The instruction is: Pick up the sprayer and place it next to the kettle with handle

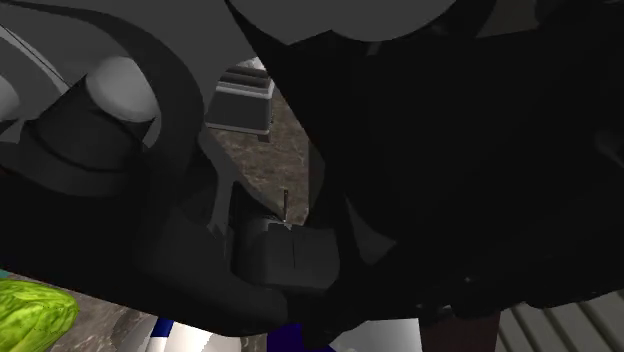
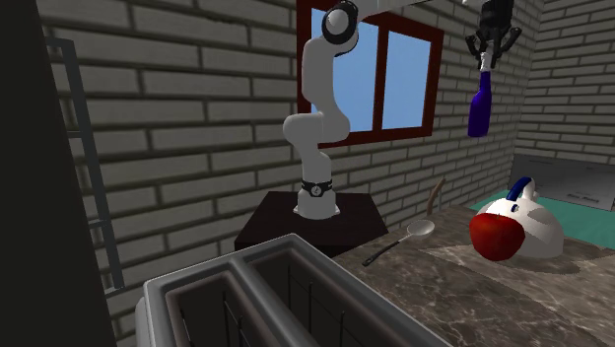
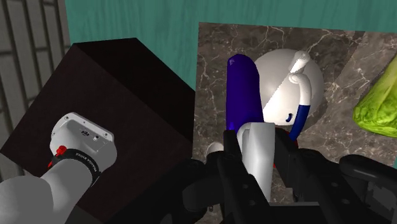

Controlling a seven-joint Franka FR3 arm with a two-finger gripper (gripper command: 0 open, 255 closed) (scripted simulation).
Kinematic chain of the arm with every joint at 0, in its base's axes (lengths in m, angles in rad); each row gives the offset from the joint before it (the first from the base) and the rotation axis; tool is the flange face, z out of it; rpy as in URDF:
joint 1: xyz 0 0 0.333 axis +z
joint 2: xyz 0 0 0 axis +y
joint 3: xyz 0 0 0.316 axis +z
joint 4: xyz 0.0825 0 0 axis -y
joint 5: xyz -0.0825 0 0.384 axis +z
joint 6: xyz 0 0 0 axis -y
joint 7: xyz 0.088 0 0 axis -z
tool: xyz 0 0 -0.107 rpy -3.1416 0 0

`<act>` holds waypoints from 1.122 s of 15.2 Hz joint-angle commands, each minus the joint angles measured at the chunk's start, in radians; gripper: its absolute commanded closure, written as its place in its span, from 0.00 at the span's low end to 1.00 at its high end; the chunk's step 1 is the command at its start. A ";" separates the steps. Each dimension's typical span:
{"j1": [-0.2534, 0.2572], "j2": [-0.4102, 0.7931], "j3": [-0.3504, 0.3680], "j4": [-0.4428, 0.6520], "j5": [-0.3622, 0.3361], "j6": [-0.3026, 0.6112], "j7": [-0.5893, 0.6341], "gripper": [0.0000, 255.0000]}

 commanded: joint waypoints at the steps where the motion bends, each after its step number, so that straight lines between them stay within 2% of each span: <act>1: -0.007 -0.025 -0.010 -0.046 0.021 0.033 -0.014 1.00; 17: -0.010 -0.146 -0.059 -0.349 0.113 0.261 -0.082 1.00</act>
